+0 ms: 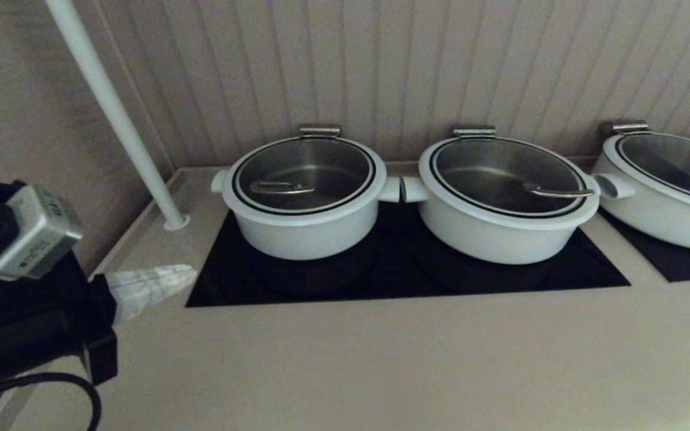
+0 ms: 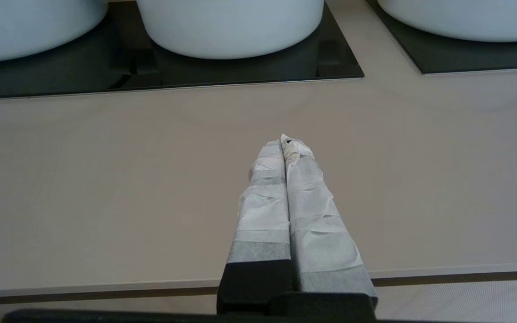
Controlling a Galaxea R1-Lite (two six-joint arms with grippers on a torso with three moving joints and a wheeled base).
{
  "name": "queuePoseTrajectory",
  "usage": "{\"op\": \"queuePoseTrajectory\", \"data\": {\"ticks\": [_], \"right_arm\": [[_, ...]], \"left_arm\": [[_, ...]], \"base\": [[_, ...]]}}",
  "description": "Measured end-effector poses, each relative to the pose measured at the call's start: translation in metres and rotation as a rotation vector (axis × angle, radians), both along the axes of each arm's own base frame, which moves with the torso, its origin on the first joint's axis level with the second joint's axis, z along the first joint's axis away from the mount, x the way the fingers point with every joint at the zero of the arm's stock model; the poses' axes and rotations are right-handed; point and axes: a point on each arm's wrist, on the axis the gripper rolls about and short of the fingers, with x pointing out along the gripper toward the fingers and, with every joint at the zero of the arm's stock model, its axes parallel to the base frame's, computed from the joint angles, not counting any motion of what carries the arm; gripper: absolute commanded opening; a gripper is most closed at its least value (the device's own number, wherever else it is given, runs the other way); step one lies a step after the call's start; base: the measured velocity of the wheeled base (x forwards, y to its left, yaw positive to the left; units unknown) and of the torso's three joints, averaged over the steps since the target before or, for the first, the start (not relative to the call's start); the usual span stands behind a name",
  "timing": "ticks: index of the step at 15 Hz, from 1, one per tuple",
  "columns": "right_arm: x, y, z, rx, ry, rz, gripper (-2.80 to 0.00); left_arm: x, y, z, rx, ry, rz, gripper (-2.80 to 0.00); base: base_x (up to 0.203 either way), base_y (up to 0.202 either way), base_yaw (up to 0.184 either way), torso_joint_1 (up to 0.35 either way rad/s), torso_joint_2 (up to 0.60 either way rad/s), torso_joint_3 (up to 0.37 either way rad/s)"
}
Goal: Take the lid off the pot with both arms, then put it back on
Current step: Open the food pot lid a small opening with the left arm
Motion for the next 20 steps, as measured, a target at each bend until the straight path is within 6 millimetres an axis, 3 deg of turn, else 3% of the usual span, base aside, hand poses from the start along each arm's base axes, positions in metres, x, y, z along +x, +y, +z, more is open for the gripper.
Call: {"op": "queuePoseTrajectory", "data": {"ticks": [10, 14, 20], "right_arm": [[0.000, 0.000, 0.000, 0.000, 0.000, 0.000, -2.80], [0.000, 0.000, 0.000, 0.000, 0.000, 0.000, -2.80], [0.000, 0.000, 0.000, 0.000, 0.000, 0.000, -2.80]], "left_arm": [[0.062, -0.025, -0.001, -0.006, 0.076, 0.001, -2.80], [0.078, -0.043, -0.003, -0.024, 0.119, 0.038, -2.80], [0.100, -0.054, -0.004, -0.028, 0.135, 0.041, -2.80]], "base": [[0.000, 0.000, 0.000, 0.000, 0.00, 0.000], [0.000, 0.000, 0.000, 0.000, 0.00, 0.000], [0.000, 0.000, 0.000, 0.000, 0.00, 0.000]]}}
